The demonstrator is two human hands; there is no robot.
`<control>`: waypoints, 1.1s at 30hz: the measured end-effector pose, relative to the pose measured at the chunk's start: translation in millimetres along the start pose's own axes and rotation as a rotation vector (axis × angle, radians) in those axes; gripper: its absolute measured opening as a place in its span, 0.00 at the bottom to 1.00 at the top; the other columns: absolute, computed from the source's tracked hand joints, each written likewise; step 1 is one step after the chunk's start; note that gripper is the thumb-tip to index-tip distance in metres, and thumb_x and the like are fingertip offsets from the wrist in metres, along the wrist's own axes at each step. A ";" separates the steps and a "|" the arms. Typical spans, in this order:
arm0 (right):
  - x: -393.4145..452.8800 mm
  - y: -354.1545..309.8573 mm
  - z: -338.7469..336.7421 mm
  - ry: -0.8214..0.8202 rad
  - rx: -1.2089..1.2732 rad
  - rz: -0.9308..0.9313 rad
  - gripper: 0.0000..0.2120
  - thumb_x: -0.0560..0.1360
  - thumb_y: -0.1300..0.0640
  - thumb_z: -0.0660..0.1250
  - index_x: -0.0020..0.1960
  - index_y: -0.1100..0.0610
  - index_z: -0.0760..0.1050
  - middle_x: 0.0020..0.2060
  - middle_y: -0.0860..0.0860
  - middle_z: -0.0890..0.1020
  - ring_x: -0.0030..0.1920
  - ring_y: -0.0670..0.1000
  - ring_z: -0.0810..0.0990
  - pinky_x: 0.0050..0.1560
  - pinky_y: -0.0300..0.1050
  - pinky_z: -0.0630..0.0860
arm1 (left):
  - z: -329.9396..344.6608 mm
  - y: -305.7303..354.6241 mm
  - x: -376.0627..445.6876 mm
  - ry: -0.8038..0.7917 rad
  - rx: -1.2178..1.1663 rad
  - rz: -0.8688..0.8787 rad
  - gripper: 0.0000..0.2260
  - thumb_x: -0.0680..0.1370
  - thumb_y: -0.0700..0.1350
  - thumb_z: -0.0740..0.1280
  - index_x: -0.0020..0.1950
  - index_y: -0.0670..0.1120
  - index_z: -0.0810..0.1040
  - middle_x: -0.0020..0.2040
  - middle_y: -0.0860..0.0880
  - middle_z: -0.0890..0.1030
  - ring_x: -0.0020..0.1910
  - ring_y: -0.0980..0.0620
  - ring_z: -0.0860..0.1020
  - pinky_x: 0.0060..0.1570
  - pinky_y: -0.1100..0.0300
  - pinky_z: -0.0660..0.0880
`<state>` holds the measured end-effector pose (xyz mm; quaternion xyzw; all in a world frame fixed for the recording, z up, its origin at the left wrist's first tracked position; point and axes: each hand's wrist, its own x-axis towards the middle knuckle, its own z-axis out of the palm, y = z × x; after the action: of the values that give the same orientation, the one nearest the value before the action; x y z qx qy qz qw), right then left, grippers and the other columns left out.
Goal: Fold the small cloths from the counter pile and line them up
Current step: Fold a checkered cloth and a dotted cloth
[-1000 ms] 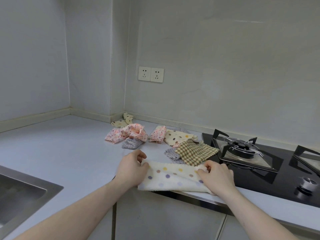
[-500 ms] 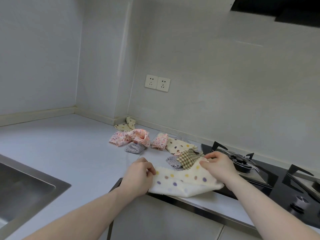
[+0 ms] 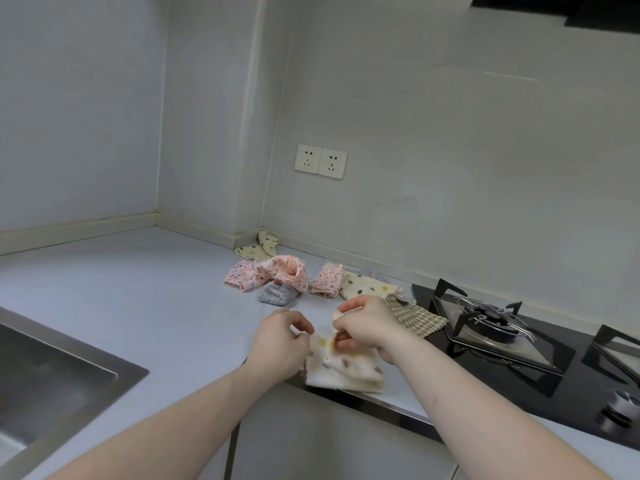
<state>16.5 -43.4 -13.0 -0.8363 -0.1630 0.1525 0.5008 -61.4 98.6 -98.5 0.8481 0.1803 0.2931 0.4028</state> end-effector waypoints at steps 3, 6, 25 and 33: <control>2.9 7.8 11.3 -0.060 0.036 0.034 0.12 0.75 0.68 0.72 0.56 0.58 0.77 0.44 0.61 0.85 0.38 0.54 0.88 0.42 0.50 0.86 | -0.9 0.8 0.1 0.023 -0.017 -0.017 0.11 0.74 0.38 0.65 0.41 0.54 0.81 0.46 0.53 0.81 0.36 0.54 0.81 0.44 0.53 0.80; 2.1 16.4 9.5 -0.091 0.120 0.008 0.12 0.75 0.65 0.73 0.57 0.58 0.78 0.46 0.61 0.85 0.40 0.54 0.88 0.41 0.47 0.85 | -1.3 3.4 0.7 0.044 -0.070 -0.038 0.08 0.75 0.40 0.66 0.40 0.52 0.81 0.40 0.54 0.83 0.33 0.57 0.80 0.42 0.55 0.80; 10.5 98.7 -24.1 0.112 -0.039 -0.313 0.21 0.70 0.58 0.76 0.60 0.45 0.81 0.42 0.46 0.85 0.32 0.38 0.76 0.42 0.34 0.75 | 2.8 15.5 -0.3 -0.274 0.321 -0.031 0.29 0.71 0.55 0.61 0.73 0.59 0.70 0.51 0.60 0.76 0.63 0.49 0.73 0.65 0.53 0.69; 9.7 102.0 -32.7 0.054 -0.001 -0.444 0.20 0.73 0.66 0.74 0.56 0.43 0.83 0.49 0.47 0.84 0.44 0.41 0.79 0.48 0.29 0.75 | -1.9 18.9 1.7 -0.306 0.148 -0.092 0.15 0.64 0.54 0.65 0.46 0.49 0.81 0.37 0.55 0.80 0.45 0.48 0.81 0.48 0.55 0.77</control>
<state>51.2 -110.4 -89.6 -0.7840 -0.3298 0.0162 0.5256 -60.0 89.1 -82.0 0.9010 0.1765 0.1278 0.3750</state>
